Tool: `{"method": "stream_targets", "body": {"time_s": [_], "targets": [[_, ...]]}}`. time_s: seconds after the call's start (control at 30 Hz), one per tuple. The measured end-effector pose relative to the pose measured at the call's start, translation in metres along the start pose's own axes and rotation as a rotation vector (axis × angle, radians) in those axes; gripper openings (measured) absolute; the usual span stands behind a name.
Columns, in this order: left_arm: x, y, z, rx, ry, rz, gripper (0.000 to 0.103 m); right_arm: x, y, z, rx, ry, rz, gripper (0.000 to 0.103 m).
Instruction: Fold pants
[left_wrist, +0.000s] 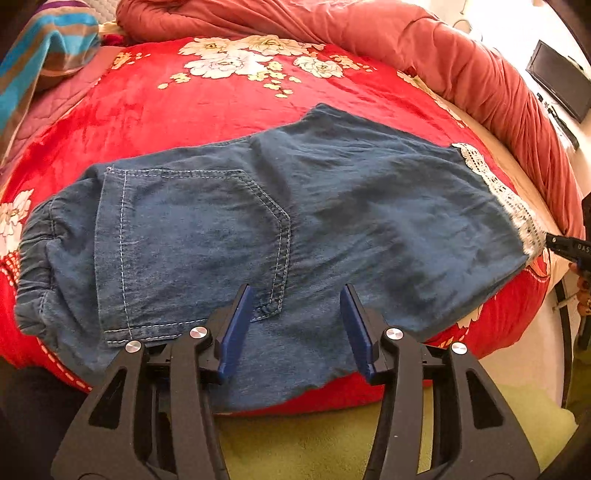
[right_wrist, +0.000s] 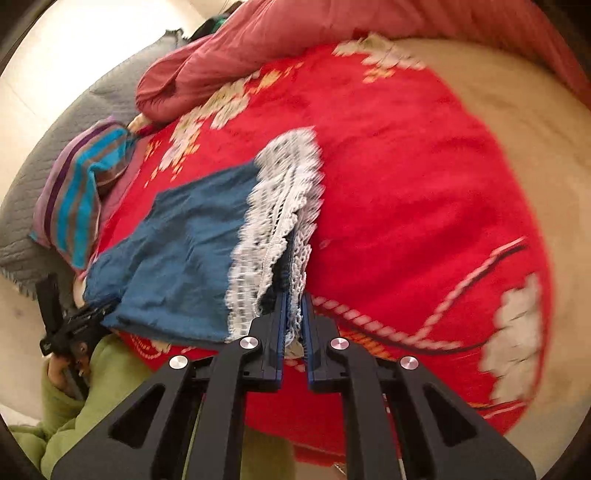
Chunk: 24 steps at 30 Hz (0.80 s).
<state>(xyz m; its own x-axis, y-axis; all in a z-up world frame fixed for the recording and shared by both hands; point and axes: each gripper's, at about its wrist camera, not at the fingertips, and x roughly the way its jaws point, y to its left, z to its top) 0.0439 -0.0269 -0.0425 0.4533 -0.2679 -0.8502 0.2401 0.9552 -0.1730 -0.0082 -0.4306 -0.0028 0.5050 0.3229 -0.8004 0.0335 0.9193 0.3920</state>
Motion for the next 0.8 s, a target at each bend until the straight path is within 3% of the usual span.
{"method": "stream_targets", "body": {"time_s": [0.03,0.17,0.3,0.37,0.47,0.53,0.6,0.73,0.8], "targets": [[0.0,0.0,0.0,0.001,0.001,0.001,0.041,0.001,-0.002,0.0,-0.012,-0.001,-0.037,0.0],[0.001,0.002,0.001,-0.004,0.004,-0.003,0.041,0.019,-0.007,-0.007,-0.011,0.059,-0.065,0.0],[-0.004,0.001,0.001,-0.002,-0.013,0.017,0.042,-0.002,-0.011,-0.003,0.012,-0.024,-0.078,0.001],[-0.013,-0.001,0.003,0.007,-0.05,0.046,0.043,-0.018,-0.006,0.003,-0.013,-0.086,-0.092,0.013],[-0.022,-0.001,0.007,0.02,-0.093,0.117,0.045,-0.026,0.021,0.008,-0.095,-0.135,-0.039,0.023],[-0.017,0.006,0.009,0.018,-0.081,0.199,0.053,-0.018,0.039,0.007,-0.149,-0.113,0.006,0.023],[-0.014,0.015,0.008,-0.005,-0.068,0.232,0.057,0.003,0.057,0.004,-0.195,-0.065,0.034,0.024],[-0.016,0.046,0.007,-0.07,-0.068,0.252,0.057,0.048,0.063,-0.006,-0.208,0.076,0.009,0.024],[-0.018,0.062,0.008,-0.109,-0.071,0.212,0.053,0.059,0.052,-0.012,-0.187,0.087,0.031,0.025]]}}
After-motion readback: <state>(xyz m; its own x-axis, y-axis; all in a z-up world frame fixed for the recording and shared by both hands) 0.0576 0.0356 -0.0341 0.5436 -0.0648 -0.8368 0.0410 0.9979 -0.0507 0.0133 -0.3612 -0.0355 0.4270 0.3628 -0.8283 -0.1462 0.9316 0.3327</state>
